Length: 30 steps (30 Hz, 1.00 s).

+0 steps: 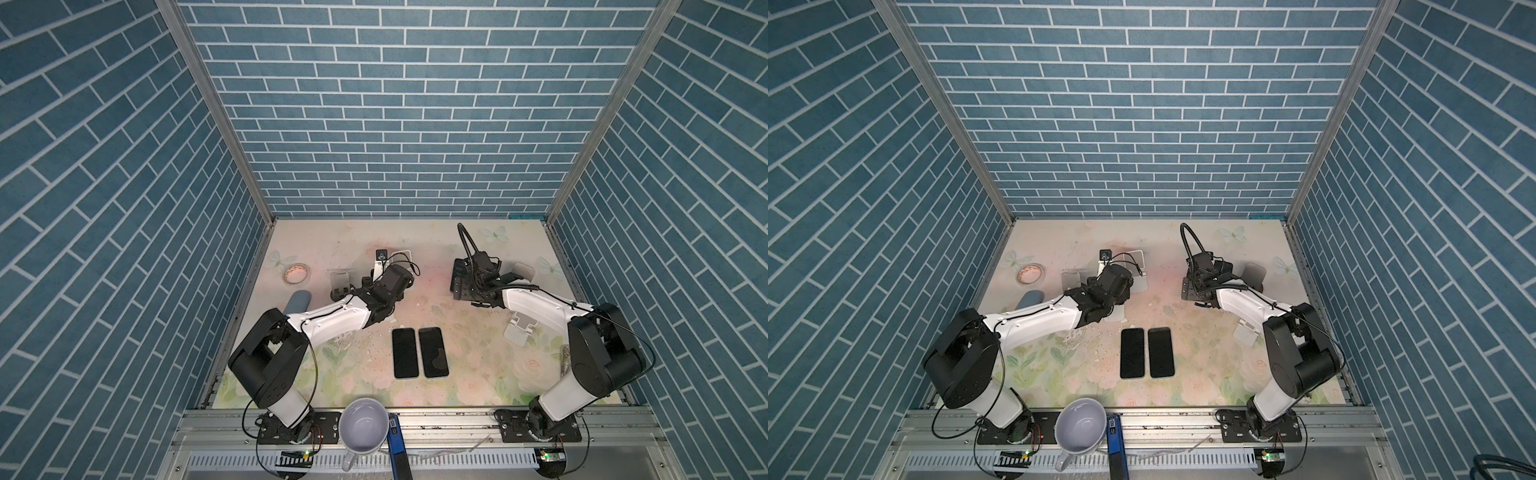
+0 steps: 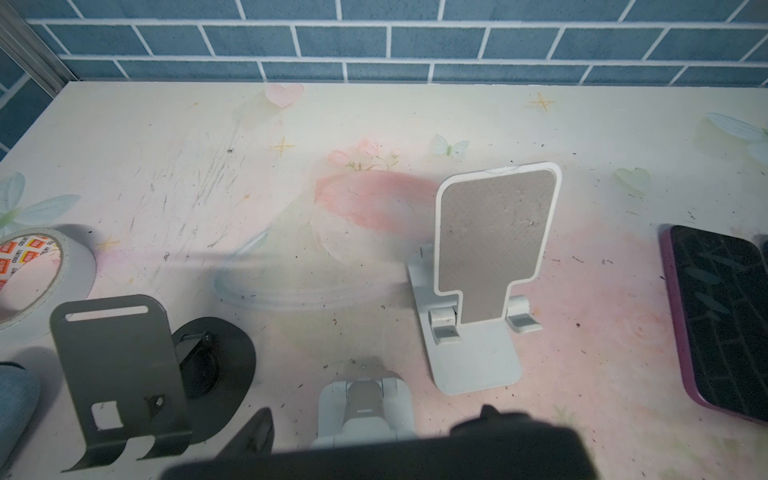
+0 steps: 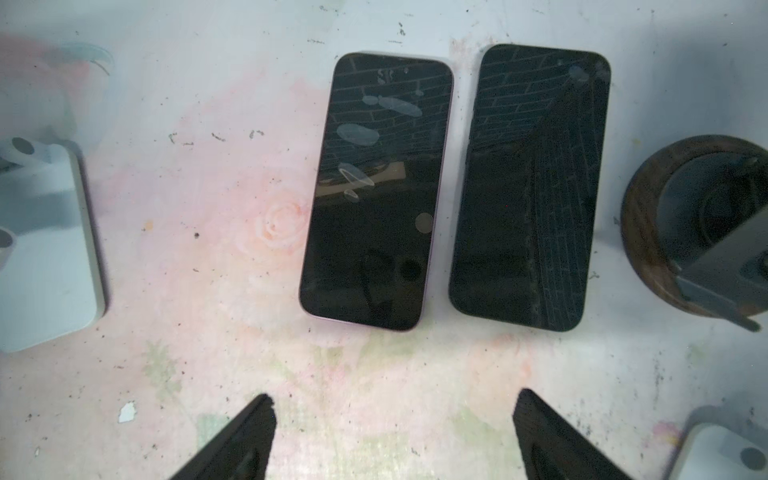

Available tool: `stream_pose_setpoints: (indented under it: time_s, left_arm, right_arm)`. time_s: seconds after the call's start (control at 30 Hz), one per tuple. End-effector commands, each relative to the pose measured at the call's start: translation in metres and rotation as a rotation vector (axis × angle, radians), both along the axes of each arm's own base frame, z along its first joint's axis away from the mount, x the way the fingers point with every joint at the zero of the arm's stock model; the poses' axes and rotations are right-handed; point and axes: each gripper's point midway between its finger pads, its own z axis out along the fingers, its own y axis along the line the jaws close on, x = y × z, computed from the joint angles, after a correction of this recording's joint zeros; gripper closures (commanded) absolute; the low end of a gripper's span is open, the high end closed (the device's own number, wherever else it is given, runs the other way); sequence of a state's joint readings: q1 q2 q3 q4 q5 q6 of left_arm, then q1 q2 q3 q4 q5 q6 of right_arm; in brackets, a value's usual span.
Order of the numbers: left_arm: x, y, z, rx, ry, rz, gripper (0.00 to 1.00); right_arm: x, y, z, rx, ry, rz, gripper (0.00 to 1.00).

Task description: Remove the phone from the phone stand

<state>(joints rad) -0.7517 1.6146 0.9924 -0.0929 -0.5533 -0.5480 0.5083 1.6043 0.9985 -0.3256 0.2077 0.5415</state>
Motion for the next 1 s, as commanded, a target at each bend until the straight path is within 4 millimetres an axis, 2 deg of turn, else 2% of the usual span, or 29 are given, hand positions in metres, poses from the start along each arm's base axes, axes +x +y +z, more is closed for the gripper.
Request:
stream_pose_setpoints:
  time_s: [0.0, 0.17, 0.5, 0.63, 0.87, 0.97]
  left_arm:
    - [-0.001, -0.003, 0.015, -0.003, -0.031, -0.001, 0.36]
    - [-0.005, -0.007, 0.029, -0.022, -0.047, -0.035, 0.41]
    - [-0.017, -0.008, 0.053, -0.048, -0.029, -0.089, 0.41]
    - [-0.027, -0.005, 0.054, -0.054, 0.016, -0.107, 0.42]
    - [-0.055, 0.010, 0.055, -0.076, 0.105, -0.073, 0.44]
    - [-0.067, 0.015, 0.049, -0.085, 0.138, -0.061, 0.44]
  right_arm:
    - [-0.003, -0.003, 0.002, 0.007, -0.007, 0.005, 0.09]
    - [-0.003, -0.002, 0.002, 0.014, -0.003, 0.003, 0.09]
    - [-0.003, 0.000, -0.003, 0.022, 0.010, 0.004, 0.09]
    - [-0.003, 0.001, -0.004, 0.023, 0.013, 0.004, 0.09]
    - [-0.002, 0.002, -0.005, 0.027, 0.016, 0.004, 0.09]
    - [-0.001, 0.004, -0.006, 0.036, 0.019, 0.006, 0.10]
